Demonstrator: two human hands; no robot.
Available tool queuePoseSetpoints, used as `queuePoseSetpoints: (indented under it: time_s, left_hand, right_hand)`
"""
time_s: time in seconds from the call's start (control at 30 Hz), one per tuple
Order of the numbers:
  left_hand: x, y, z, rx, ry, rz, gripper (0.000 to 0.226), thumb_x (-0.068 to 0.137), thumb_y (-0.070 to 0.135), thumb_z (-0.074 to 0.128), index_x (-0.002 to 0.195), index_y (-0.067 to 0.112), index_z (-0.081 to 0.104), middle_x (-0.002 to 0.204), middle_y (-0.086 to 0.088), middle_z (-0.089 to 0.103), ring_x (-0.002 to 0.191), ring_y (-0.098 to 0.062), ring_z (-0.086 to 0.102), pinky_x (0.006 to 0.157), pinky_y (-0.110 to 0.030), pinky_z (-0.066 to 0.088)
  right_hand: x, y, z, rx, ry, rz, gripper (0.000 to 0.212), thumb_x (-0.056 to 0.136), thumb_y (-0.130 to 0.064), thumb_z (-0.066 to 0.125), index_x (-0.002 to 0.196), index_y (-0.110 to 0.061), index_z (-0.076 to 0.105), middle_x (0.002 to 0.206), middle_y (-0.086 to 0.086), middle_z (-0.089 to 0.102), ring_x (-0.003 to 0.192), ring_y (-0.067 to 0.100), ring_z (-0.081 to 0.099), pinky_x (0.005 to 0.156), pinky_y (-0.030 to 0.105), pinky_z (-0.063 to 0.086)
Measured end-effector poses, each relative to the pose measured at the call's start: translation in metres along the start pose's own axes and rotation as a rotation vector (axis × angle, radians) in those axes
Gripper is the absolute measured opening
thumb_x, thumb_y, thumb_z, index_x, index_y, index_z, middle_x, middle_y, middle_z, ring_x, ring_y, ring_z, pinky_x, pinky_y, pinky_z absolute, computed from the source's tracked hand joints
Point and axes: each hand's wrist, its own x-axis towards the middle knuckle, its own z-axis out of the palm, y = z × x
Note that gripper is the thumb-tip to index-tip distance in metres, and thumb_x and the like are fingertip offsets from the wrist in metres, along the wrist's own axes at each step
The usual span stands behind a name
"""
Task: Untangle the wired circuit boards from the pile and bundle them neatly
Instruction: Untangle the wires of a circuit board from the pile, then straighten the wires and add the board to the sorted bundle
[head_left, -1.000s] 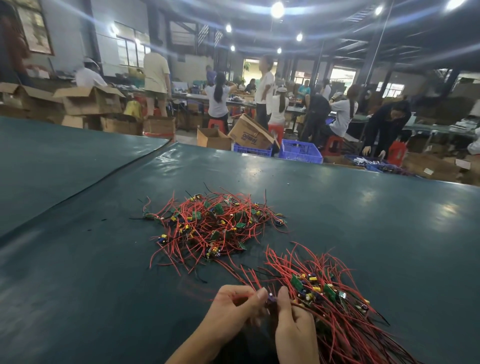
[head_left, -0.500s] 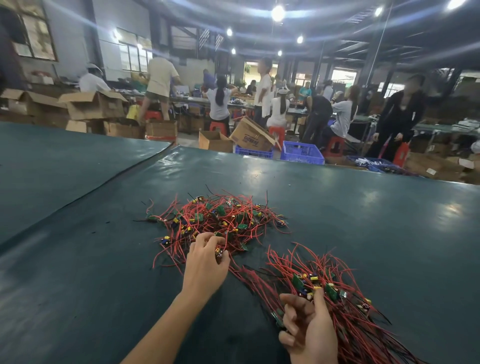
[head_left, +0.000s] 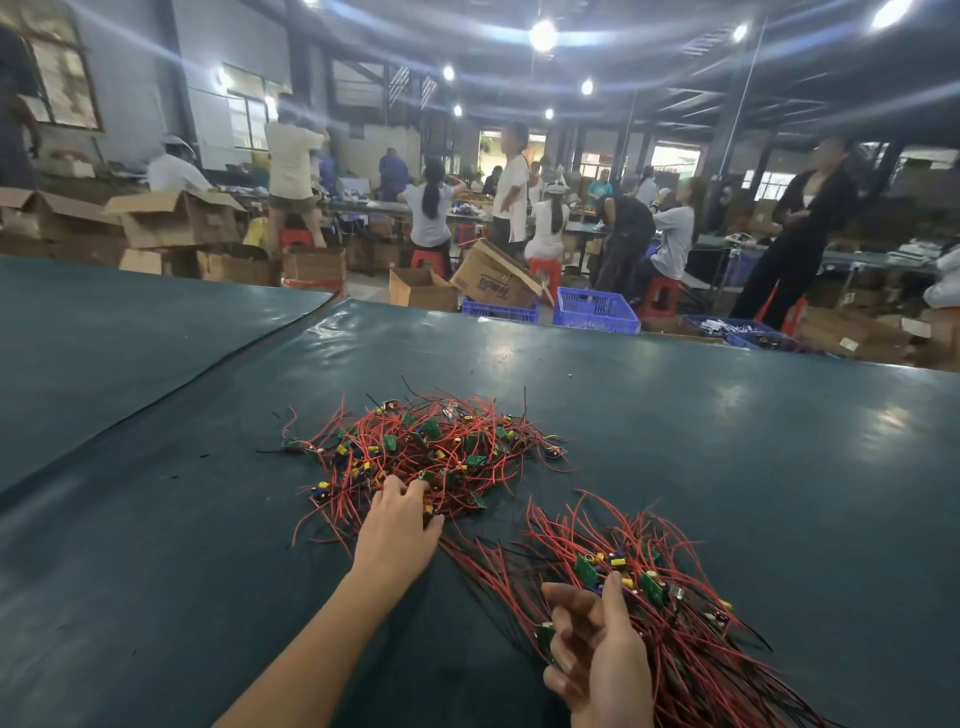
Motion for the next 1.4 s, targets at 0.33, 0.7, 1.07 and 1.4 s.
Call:
queuePoseSetpoints:
  time_s: [0.33,0.7,1.07,1.4]
  left_hand:
    - [0.000,-0.006,-0.003,0.051,0.033,0.058,0.029,0.092,0.041,0.056,0.114,0.022,0.052,0.115,0.003,0.055,0.101,-0.016,0.054,0.081,-0.028,0.049]
    - [0.008,-0.006,-0.011,0.101,-0.060,0.010,0.030,0.094,0.016,0.043,0.123,0.024,0.045,0.117,0.001,0.055,0.096,-0.020,0.057,0.070,-0.032,0.047]
    - [-0.011,-0.004,-0.013,0.001,0.143,0.126,0.024,0.098,0.028,0.046,0.122,0.027,0.048,0.108,0.007,0.048,0.059,-0.011,0.053,0.046,-0.021,0.039]
    - [-0.052,0.039,-0.022,-0.562,0.467,0.488,0.021,0.087,0.009,0.063,0.104,0.017,0.054,0.099,0.006,0.054,0.077,-0.004,0.056,0.069,-0.012,0.046]
  right_hand:
    - [0.000,0.001,-0.001,-0.002,-0.007,-0.011,0.068,0.099,-0.049,0.033,0.076,0.005,0.069,0.046,0.004,0.043,0.029,0.011,0.027,0.031,0.017,0.021]
    - [0.002,0.001,-0.001,-0.008,-0.010,-0.007,0.068,0.098,-0.049,0.033,0.077,0.005,0.068,0.045,0.004,0.044,0.028,0.011,0.029,0.029,0.018,0.023]
    - [0.005,0.001,-0.001,0.002,-0.018,-0.029,0.070,0.097,-0.049,0.036,0.063,0.001,0.072,0.045,0.005,0.045,0.028,0.012,0.030,0.030,0.019,0.024]
    - [0.004,-0.001,0.000,-0.032,-0.002,-0.018,0.069,0.098,-0.046,0.038,0.060,0.001,0.071,0.042,0.008,0.045,0.025,0.015,0.030,0.028,0.019,0.027]
